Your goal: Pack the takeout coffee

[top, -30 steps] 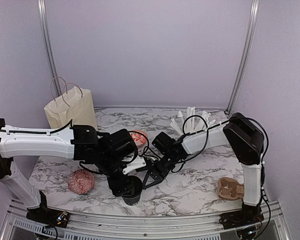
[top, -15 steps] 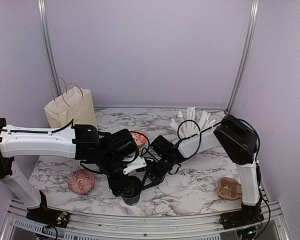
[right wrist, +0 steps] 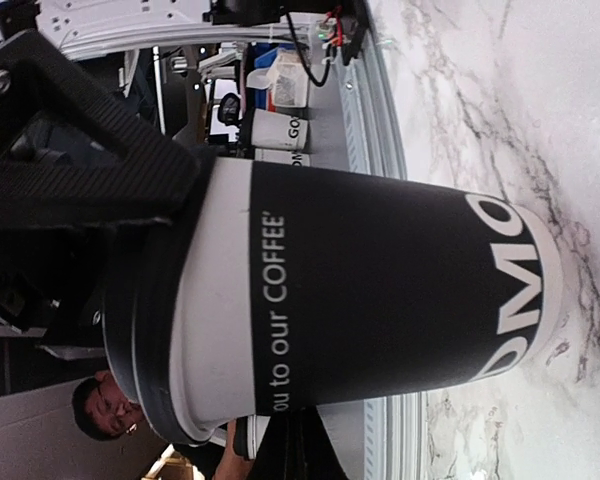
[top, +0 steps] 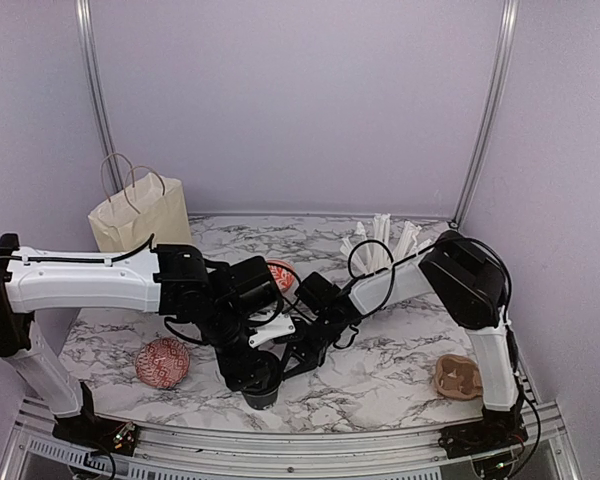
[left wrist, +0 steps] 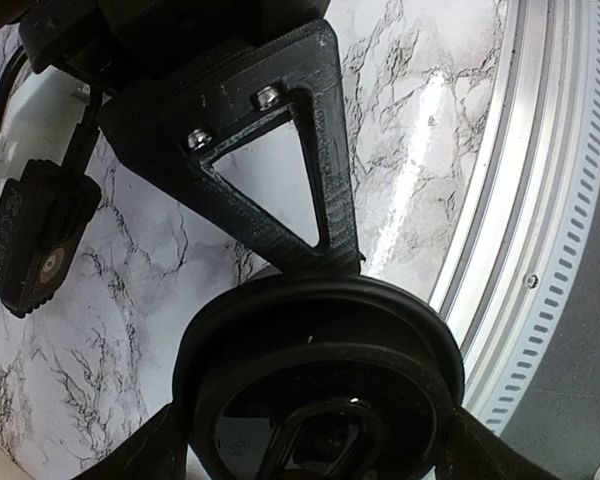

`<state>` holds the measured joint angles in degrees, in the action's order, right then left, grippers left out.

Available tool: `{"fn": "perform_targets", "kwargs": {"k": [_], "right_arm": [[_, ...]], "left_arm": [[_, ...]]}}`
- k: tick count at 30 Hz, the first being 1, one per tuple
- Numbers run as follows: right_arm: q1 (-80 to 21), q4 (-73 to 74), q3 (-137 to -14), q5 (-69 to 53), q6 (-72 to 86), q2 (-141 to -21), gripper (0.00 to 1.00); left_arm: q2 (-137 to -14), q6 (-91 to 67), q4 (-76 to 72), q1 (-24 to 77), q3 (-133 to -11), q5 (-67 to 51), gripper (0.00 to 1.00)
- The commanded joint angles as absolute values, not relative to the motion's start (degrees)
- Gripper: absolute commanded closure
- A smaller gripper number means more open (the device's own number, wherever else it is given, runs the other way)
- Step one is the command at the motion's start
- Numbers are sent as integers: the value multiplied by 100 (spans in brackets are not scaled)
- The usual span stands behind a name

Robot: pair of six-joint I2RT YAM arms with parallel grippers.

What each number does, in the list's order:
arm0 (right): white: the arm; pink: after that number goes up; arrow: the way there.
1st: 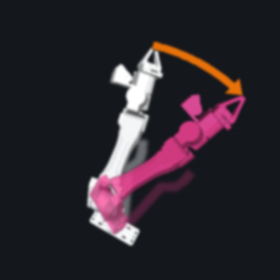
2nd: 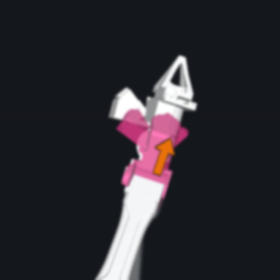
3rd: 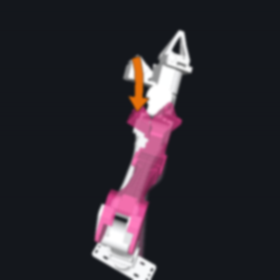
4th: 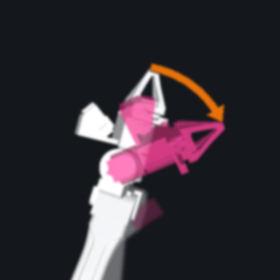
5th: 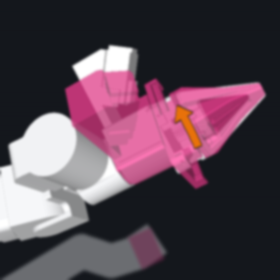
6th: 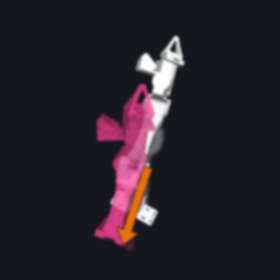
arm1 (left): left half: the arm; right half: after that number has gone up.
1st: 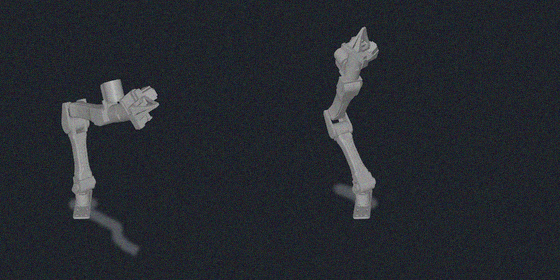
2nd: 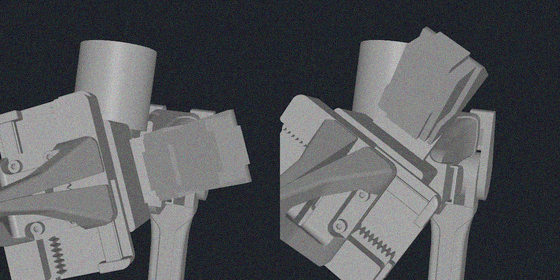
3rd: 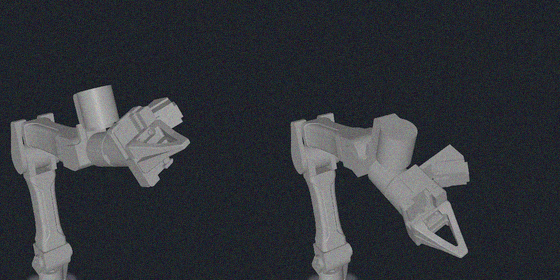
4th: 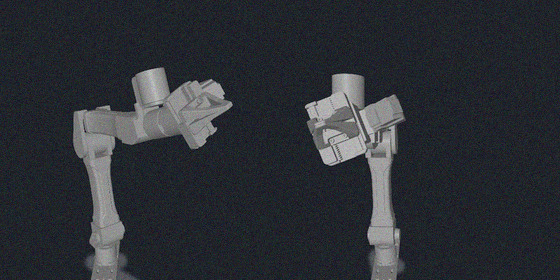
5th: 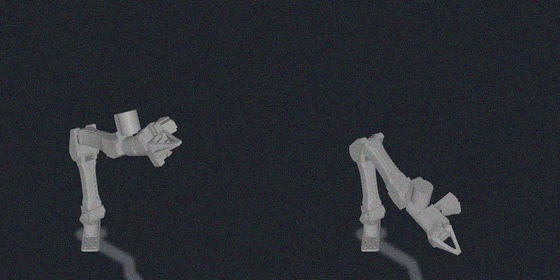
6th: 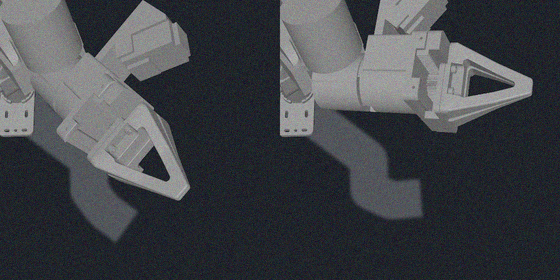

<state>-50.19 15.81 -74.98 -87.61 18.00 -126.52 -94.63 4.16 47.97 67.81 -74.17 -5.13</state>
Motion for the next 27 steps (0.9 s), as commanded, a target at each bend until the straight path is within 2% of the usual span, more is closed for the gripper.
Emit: {"fn": "perform_targets", "kwargs": {"k": [1,6,15,23,27], "right_arm": [[-5509,2173,-8499,-6548,750,-12663,99],[-5147,1994,-8283,-6127,565,-12099,99],[-4823,2422,-8029,-5913,-147,-11595,95],[-4676,2420,-7851,-6019,-145,-11461,86],[-4672,2353,-7815,-5947,-97,-11448,85]], "left_arm": [[-11067,490,3811,6863,-7227,-226,19],[-11368,497,4798,6864,-7561,-30,20],[-11641,536,5154,6864,-7783,210,20],[-11168,422,5119,6880,-7445,192,20],[-10839,325,4926,6916,-7238,196,20]]}}
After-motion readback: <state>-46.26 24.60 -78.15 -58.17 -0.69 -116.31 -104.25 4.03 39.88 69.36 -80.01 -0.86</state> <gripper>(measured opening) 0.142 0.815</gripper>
